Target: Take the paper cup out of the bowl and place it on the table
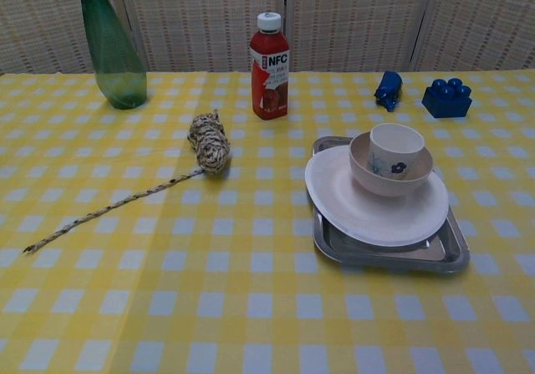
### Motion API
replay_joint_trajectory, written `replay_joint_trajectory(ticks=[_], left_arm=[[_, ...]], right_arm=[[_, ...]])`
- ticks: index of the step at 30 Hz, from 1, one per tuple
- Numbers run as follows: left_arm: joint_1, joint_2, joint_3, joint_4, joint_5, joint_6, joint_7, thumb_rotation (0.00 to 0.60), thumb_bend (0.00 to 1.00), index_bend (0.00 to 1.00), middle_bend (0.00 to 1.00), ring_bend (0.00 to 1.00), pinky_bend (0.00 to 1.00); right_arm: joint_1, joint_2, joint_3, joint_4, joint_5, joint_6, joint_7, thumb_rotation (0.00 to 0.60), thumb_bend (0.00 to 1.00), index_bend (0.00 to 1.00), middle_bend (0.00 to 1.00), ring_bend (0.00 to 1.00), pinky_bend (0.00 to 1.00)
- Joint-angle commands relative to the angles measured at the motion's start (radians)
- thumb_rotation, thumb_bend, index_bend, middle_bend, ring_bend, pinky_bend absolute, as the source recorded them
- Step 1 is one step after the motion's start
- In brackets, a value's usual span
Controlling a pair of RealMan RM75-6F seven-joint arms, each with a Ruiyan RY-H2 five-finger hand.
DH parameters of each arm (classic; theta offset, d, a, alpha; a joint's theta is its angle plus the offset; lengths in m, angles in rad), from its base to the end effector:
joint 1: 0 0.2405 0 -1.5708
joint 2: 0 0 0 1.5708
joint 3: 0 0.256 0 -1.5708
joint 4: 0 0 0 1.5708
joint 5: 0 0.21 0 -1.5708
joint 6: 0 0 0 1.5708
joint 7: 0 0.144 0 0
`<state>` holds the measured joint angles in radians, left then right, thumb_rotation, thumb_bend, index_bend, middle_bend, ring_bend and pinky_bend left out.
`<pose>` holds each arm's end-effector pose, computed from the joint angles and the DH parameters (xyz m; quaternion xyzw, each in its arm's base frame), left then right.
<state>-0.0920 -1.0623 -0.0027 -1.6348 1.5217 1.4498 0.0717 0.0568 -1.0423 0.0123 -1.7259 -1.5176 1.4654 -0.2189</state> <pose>-0.3130 0.1729 0.1632 -0.6363 -0.3714 -0.3390 0.5850 -0.3006 -0.1631 0.1643 0.6407 -0.3515 0.3133 0.6064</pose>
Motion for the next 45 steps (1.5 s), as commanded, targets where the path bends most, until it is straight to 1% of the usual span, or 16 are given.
replay_joint_trajectory(ticks=[1,5,7,8,9,10,11,13,15,18,21,23,26,29,36,45], left_arm=[[0.001,0.001,0.000,-0.001,-0.001,0.001,-0.001,0.600,0.16,0.51,0.45,0.33,0.47],[0.003,0.007,-0.006,-0.003,-0.006,0.009,-0.011,0.600,0.16,0.51,0.45,0.33,0.47],[0.006,0.012,-0.012,-0.001,-0.014,0.017,-0.012,0.600,0.16,0.51,0.45,0.33,0.47],[0.008,0.014,-0.015,-0.001,-0.018,0.021,-0.011,0.600,0.16,0.51,0.45,0.33,0.47],[0.010,0.015,-0.017,-0.003,-0.021,0.025,-0.012,0.600,0.16,0.51,0.45,0.33,0.47],[0.012,0.018,-0.019,-0.005,-0.022,0.030,-0.015,0.600,0.16,0.51,0.45,0.33,0.47],[0.014,0.021,-0.019,-0.007,-0.021,0.035,-0.019,0.600,0.16,0.51,0.45,0.33,0.47],[0.019,0.029,-0.021,-0.011,-0.016,0.047,-0.031,0.600,0.16,0.51,0.45,0.33,0.47],[0.022,0.035,-0.024,-0.012,-0.016,0.056,-0.044,0.600,0.16,0.51,0.45,0.33,0.47],[0.027,0.046,-0.033,-0.006,-0.037,0.059,-0.071,0.600,0.16,0.51,0.45,0.33,0.47],[0.031,0.055,-0.042,-0.001,-0.059,0.057,-0.091,0.600,0.16,0.51,0.45,0.33,0.47],[0.033,0.060,-0.047,0.000,-0.069,0.059,-0.093,0.600,0.16,0.51,0.45,0.33,0.47],[0.037,0.065,-0.050,-0.004,-0.075,0.062,-0.094,0.600,0.16,0.51,0.45,0.33,0.47],[0.040,0.072,-0.051,-0.009,-0.077,0.064,-0.100,0.600,0.16,0.51,0.45,0.33,0.47],[0.045,0.080,-0.053,-0.012,-0.078,0.067,-0.110,0.600,0.16,0.51,0.45,0.34,0.47],[0.046,0.083,-0.051,-0.015,-0.071,0.065,-0.113,0.600,0.16,0.51,0.45,0.34,0.47]], right_arm=[[0.002,-0.003,0.001,0.003,0.001,-0.005,0.000,0.600,0.16,0.47,0.53,0.56,0.65],[0.013,-0.015,0.007,0.012,0.008,-0.021,0.000,0.600,0.16,0.47,0.53,0.56,0.65],[0.027,-0.029,0.019,0.016,0.019,-0.037,-0.008,0.600,0.21,0.47,0.57,0.62,0.74],[0.039,-0.032,0.025,0.011,0.029,-0.055,-0.020,0.600,0.25,0.47,0.62,0.69,0.82],[0.054,-0.033,0.033,0.002,0.042,-0.078,-0.036,0.600,0.28,0.47,0.67,0.75,0.88],[0.080,-0.035,0.047,-0.012,0.059,-0.112,-0.065,0.600,0.30,0.47,0.74,0.83,0.95],[0.102,-0.037,0.058,-0.022,0.071,-0.138,-0.091,0.600,0.31,0.47,0.79,0.87,0.97],[0.156,-0.045,0.089,-0.047,0.106,-0.200,-0.152,0.600,0.31,0.47,0.88,0.95,1.00],[0.204,-0.057,0.117,-0.065,0.136,-0.248,-0.201,0.600,0.31,0.47,0.96,1.00,1.00],[0.280,-0.086,0.158,-0.087,0.201,-0.316,-0.297,0.600,0.31,0.47,1.00,1.00,1.00],[0.347,-0.127,0.187,-0.098,0.273,-0.355,-0.419,0.600,0.31,0.47,1.00,1.00,1.00],[0.388,-0.164,0.200,-0.102,0.327,-0.374,-0.492,0.600,0.31,0.47,1.00,1.00,1.00],[0.436,-0.210,0.209,-0.094,0.390,-0.394,-0.555,0.600,0.31,0.47,1.00,1.00,1.00],[0.483,-0.260,0.208,-0.071,0.447,-0.409,-0.610,0.600,0.31,0.47,1.00,1.00,1.00],[0.552,-0.328,0.195,-0.027,0.517,-0.423,-0.657,0.600,0.27,0.44,1.00,1.00,1.00],[0.590,-0.348,0.160,-0.014,0.546,-0.418,-0.662,0.600,0.26,0.43,1.00,1.00,1.00]])
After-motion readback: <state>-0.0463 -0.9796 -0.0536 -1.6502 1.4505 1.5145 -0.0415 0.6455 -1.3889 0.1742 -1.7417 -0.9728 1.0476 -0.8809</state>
